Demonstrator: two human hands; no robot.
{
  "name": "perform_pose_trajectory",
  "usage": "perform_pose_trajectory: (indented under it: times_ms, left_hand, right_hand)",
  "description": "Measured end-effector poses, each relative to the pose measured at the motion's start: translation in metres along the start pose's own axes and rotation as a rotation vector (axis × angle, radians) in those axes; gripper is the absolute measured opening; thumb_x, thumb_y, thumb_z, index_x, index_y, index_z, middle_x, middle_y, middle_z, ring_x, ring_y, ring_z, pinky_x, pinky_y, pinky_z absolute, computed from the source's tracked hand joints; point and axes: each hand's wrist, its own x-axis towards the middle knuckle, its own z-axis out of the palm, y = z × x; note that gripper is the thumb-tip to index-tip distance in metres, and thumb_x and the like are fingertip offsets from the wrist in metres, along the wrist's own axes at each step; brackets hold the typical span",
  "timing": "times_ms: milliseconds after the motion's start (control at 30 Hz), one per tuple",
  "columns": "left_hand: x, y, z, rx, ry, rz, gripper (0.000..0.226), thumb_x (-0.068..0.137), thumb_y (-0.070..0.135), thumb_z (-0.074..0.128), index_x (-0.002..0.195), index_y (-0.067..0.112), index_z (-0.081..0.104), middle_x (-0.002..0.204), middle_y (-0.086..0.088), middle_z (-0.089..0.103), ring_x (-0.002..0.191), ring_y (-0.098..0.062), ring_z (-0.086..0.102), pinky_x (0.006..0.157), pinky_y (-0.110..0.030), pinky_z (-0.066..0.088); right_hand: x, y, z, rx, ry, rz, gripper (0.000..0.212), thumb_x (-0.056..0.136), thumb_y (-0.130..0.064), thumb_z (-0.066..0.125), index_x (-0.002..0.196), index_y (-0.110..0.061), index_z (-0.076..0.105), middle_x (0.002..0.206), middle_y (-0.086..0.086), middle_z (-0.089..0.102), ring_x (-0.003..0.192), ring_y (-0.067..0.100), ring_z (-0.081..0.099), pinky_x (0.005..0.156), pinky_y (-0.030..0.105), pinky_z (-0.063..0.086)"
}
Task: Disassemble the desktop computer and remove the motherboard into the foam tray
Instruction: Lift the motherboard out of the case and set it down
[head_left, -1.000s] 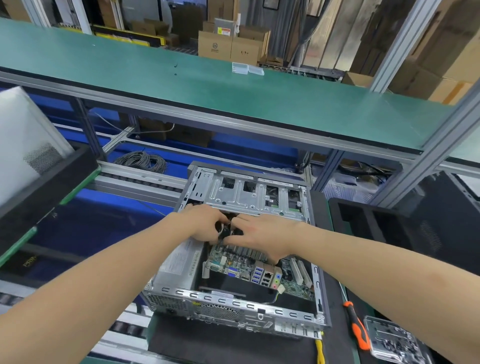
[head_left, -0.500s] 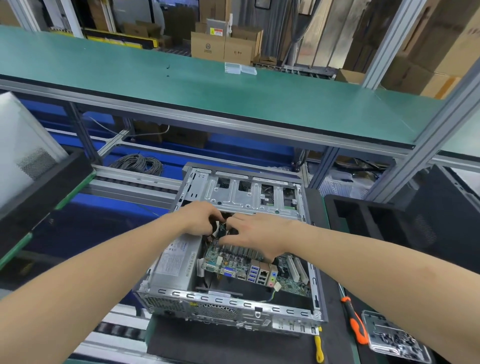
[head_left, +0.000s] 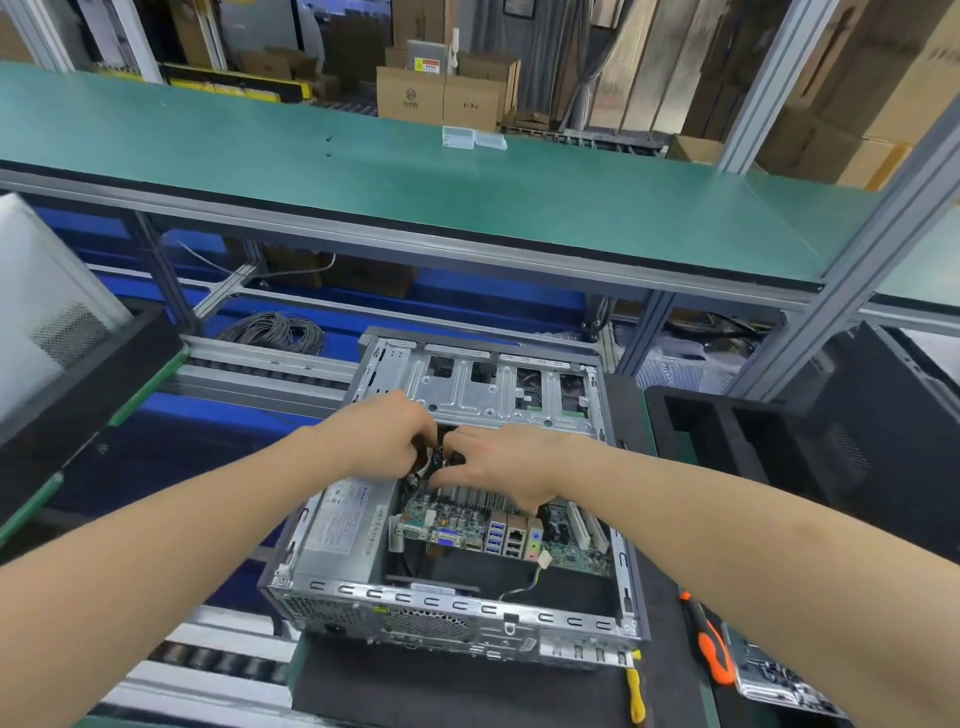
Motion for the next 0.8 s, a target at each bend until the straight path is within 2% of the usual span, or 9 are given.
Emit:
perform_pose_trajectory:
  times_ms: [167, 333, 400, 467, 533, 600, 667, 733, 800]
  left_hand:
    - [-0.02, -0.002, 0.008, 0.125, -0.14, 0.145, 0.027, 0.094, 0.028, 0.044, 0.087, 0.024, 0.07, 0.089, 0.005, 0.069, 0.083, -0.018, 0.062, 0.076, -0.037, 0.053]
    - [-0.006, -0.003, 0.012, 0.128, -0.193, 0.021, 0.038, 0.101, 0.033, 0.037, 0.068, 0.022, 0.052, 0.068, 0.001, 0.057, 0.062, -0.017, 0.051, 0.056, -0.033, 0.038]
    - [-0.002, -0.005, 0.017, 0.045, -0.25, -0.099, 0.039, 0.105, 0.032, 0.031, 0.079, 0.016, 0.055, 0.077, -0.005, 0.058, 0.069, -0.023, 0.051, 0.064, -0.037, 0.042]
    - [0.002, -0.007, 0.018, 0.09, -0.325, -0.127, 0.04, 0.106, 0.038, 0.026, 0.094, 0.013, 0.055, 0.089, -0.008, 0.057, 0.084, -0.028, 0.053, 0.078, -0.043, 0.048]
    - [0.01, -0.005, 0.014, 0.143, -0.472, -0.157, 0.049, 0.094, 0.055, 0.027, 0.108, 0.019, 0.058, 0.108, -0.006, 0.06, 0.101, -0.028, 0.055, 0.092, -0.046, 0.047]
    - [0.018, 0.0, 0.008, 0.163, -0.521, -0.137, 0.048, 0.087, 0.056, 0.041, 0.116, 0.024, 0.062, 0.129, -0.01, 0.058, 0.11, -0.029, 0.054, 0.096, -0.045, 0.042]
    - [0.023, -0.002, 0.01, 0.097, -0.508, -0.129, 0.024, 0.089, 0.038, 0.052, 0.089, 0.017, 0.063, 0.119, -0.016, 0.064, 0.097, -0.031, 0.056, 0.088, -0.043, 0.043]
    - [0.024, -0.008, 0.01, -0.014, -0.414, -0.195, 0.026, 0.093, 0.026, 0.054, 0.07, 0.016, 0.057, 0.086, -0.011, 0.061, 0.078, -0.028, 0.054, 0.077, -0.041, 0.044]
    - [0.02, -0.014, 0.013, -0.104, -0.312, -0.199, 0.032, 0.097, 0.028, 0.052, 0.066, 0.018, 0.057, 0.072, 0.0, 0.056, 0.068, -0.019, 0.051, 0.065, -0.035, 0.041]
  right_hand:
    - [0.001, -0.001, 0.0, -0.045, 0.013, -0.019, 0.115, 0.059, -0.015, 0.094, 0.154, -0.029, 0.03, 0.124, 0.008, 0.037, 0.102, 0.021, 0.044, 0.044, 0.03, 0.032]
    - [-0.002, -0.003, 0.003, -0.062, 0.035, -0.022, 0.113, 0.057, -0.012, 0.094, 0.151, -0.026, 0.033, 0.126, 0.01, 0.039, 0.095, 0.017, 0.033, 0.042, 0.026, 0.027]
    - [-0.003, -0.005, 0.005, -0.061, 0.044, -0.013, 0.114, 0.058, -0.008, 0.092, 0.152, -0.026, 0.031, 0.128, 0.012, 0.038, 0.095, 0.016, 0.027, 0.043, 0.029, 0.038]
    - [-0.003, -0.006, 0.006, -0.056, 0.046, 0.001, 0.117, 0.057, -0.007, 0.092, 0.153, -0.027, 0.029, 0.128, 0.012, 0.037, 0.099, 0.016, 0.032, 0.049, 0.033, 0.05]
    - [-0.003, -0.006, 0.005, -0.047, 0.038, 0.01, 0.123, 0.056, -0.01, 0.094, 0.156, -0.027, 0.025, 0.13, 0.012, 0.035, 0.106, 0.022, 0.04, 0.05, 0.035, 0.048]
    - [0.0, -0.005, 0.002, -0.034, 0.032, 0.015, 0.128, 0.056, -0.012, 0.094, 0.159, -0.028, 0.02, 0.133, 0.013, 0.033, 0.111, 0.024, 0.041, 0.052, 0.034, 0.04]
    - [0.004, -0.004, -0.002, -0.013, 0.029, 0.028, 0.125, 0.056, -0.015, 0.096, 0.158, -0.029, 0.024, 0.132, 0.012, 0.036, 0.112, 0.025, 0.042, 0.055, 0.036, 0.046]
    - [0.006, -0.004, -0.004, -0.001, 0.03, 0.037, 0.121, 0.056, -0.016, 0.096, 0.156, -0.029, 0.028, 0.131, 0.011, 0.037, 0.11, 0.024, 0.044, 0.053, 0.036, 0.047]
    - [0.006, -0.006, -0.002, -0.032, 0.037, 0.024, 0.118, 0.056, -0.015, 0.095, 0.154, -0.027, 0.03, 0.128, 0.011, 0.038, 0.109, 0.024, 0.044, 0.048, 0.032, 0.039]
